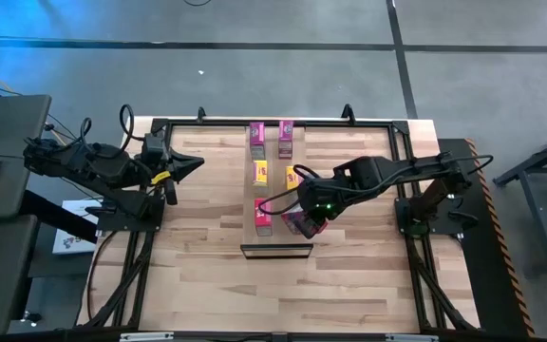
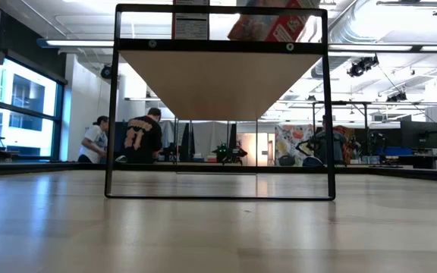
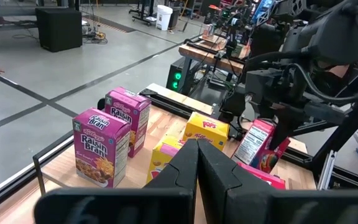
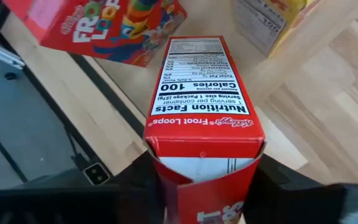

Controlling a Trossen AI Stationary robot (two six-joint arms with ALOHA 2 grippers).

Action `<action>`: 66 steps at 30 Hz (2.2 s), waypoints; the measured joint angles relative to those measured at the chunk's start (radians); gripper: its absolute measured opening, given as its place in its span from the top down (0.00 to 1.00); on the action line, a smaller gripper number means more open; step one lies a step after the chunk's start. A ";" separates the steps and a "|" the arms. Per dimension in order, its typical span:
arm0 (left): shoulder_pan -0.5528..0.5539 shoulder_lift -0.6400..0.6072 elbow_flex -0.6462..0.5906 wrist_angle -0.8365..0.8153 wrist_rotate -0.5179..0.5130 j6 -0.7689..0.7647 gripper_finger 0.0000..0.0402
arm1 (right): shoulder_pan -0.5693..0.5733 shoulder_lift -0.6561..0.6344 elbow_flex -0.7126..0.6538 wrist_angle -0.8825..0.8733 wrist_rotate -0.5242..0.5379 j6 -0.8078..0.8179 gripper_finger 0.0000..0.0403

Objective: Stack cereal on shelf
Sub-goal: Put the red cereal box on the shelf aligned with the other red cereal box

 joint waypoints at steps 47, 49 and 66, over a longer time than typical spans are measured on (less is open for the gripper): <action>0.000 0.000 0.000 -0.021 0.001 0.008 1.00 | 0.045 -0.129 -0.157 -0.127 0.072 0.054 0.95; 0.000 0.000 0.000 -0.022 0.001 0.007 1.00 | 0.049 -0.193 -0.288 -0.010 0.048 0.086 0.98; 0.000 0.000 0.000 -0.022 0.000 -0.044 1.00 | -0.003 -0.451 -0.867 0.928 0.250 0.315 1.00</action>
